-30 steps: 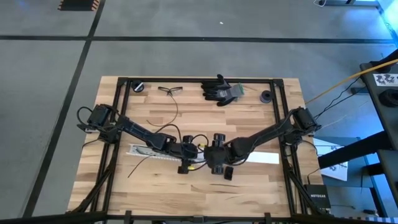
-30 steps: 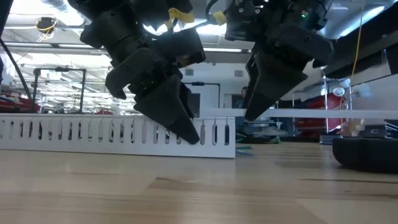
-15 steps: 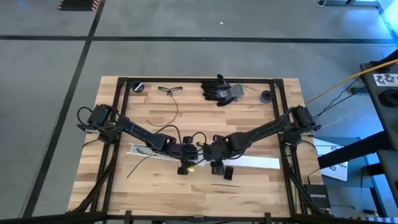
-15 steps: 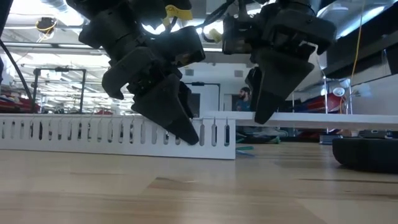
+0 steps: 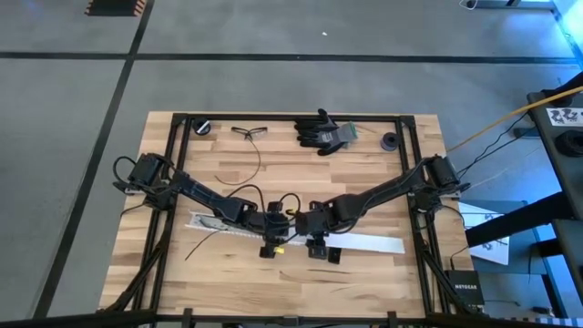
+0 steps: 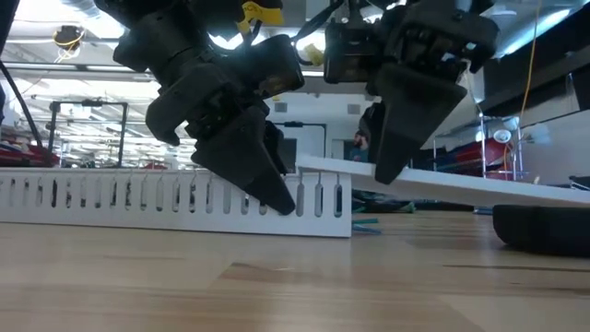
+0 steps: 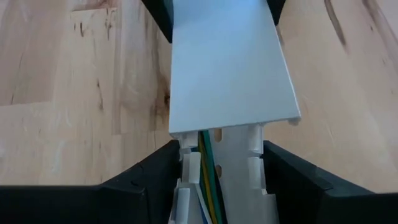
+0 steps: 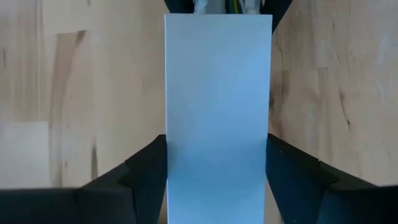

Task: Ziptie cables
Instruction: Close the white cable duct lid

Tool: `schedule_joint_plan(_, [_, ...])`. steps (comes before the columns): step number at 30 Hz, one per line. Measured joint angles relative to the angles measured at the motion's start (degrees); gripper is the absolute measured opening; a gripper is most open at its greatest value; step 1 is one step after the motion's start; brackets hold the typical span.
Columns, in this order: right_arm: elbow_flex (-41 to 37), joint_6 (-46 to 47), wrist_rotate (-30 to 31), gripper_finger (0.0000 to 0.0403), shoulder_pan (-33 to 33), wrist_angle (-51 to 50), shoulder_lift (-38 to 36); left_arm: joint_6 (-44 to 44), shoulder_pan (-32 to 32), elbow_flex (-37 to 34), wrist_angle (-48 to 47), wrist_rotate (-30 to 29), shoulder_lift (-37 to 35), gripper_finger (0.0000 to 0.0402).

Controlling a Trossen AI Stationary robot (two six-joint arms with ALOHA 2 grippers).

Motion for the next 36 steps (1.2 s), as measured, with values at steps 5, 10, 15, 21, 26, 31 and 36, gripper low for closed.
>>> schedule_joint_plan(5, [0.18,1.26,2.93,0.0217,0.07,0.56,1.11,-1.37,0.04,-0.02,-0.01,-0.23,0.0,0.019])
schedule_joint_plan(10, [0.11,2.57,5.65,0.0217,0.16,1.29,1.23,-2.13,0.04,-0.06,0.6,-0.44,0.0,0.0197])
schedule_joint_plan(15, [0.03,1.23,7.04,0.0217,0.21,2.43,1.81,-1.71,0.01,-0.09,0.95,-0.59,0.0,0.0198])
schedule_joint_plan(21, [-0.01,0.2,7.49,0.0217,0.18,2.51,1.88,-1.23,0.21,-0.11,1.02,1.16,0.0,0.0214])
schedule_joint_plan(26, [0.07,-0.44,8.36,0.0217,0.08,4.35,2.03,0.64,0.96,-0.09,0.8,2.31,0.13,0.0259])
schedule_joint_plan(31, [0.05,-0.38,9.19,0.0217,0.05,4.59,2.07,-0.03,0.95,1.42,-5.02,1.67,-3.0,0.0276])
schedule_joint_plan(36, [0.01,-0.27,9.11,0.0217,0.07,4.62,2.07,-0.65,0.94,1.44,-8.64,1.28,-5.8,0.0278])
